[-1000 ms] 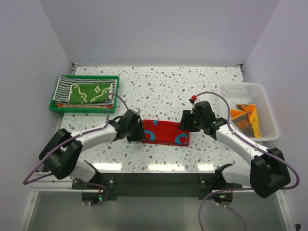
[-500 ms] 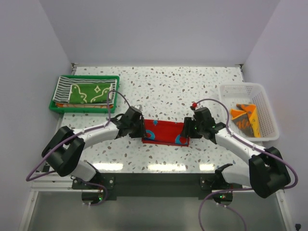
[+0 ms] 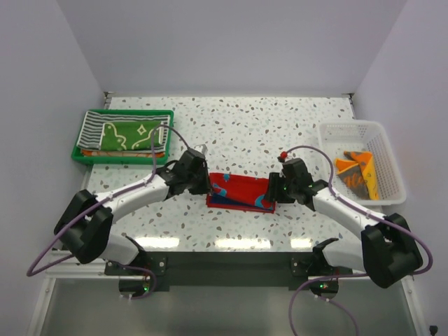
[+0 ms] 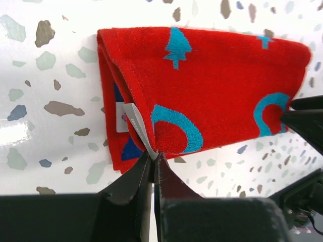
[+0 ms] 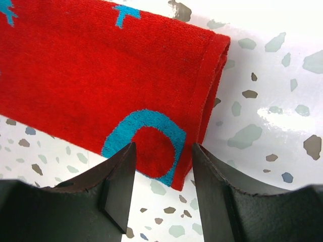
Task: Fold and stack the towels
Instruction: Fold the towel
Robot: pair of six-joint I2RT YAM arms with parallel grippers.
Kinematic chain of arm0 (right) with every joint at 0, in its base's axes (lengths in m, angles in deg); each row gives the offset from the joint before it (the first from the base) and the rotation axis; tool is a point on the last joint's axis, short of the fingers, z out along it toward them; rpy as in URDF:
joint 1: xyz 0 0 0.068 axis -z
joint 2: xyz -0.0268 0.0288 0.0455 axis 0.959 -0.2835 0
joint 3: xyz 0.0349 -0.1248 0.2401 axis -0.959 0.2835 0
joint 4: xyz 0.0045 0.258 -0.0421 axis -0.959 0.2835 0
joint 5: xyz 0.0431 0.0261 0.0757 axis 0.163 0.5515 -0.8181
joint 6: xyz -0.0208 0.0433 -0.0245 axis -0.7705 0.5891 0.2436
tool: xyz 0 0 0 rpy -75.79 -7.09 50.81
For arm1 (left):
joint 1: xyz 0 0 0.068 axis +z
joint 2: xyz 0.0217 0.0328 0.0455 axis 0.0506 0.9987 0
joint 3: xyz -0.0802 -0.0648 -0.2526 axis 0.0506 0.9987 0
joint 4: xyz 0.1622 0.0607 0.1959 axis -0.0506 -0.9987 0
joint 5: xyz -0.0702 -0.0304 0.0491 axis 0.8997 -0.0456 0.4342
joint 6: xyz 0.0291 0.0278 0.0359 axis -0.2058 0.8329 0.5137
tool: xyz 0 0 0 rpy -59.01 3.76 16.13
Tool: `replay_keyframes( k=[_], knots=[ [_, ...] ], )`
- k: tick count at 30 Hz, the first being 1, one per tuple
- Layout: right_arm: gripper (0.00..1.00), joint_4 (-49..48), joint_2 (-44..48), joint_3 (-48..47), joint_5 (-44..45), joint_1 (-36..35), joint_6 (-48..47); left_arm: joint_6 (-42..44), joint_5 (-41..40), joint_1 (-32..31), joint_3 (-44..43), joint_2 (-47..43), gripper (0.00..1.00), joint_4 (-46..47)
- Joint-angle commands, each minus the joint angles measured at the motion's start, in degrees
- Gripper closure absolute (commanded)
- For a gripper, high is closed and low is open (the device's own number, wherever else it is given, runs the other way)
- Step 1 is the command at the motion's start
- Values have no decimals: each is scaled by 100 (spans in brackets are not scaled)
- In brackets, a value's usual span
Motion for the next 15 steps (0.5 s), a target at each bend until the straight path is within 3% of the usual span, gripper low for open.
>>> replay_keyframes(
  k=[1,9,15],
  knots=[
    [49,-181,81,93,161,-17,108,-94,46,-74,-176,-521,93,-183],
    [50,-331,-43,234,222,-8,275,-384,257,-189,887,-540,92,238],
    [50,-6,177,-20,354,-8,169,-394,196,-233,1046,-522,82,213]
  ],
)
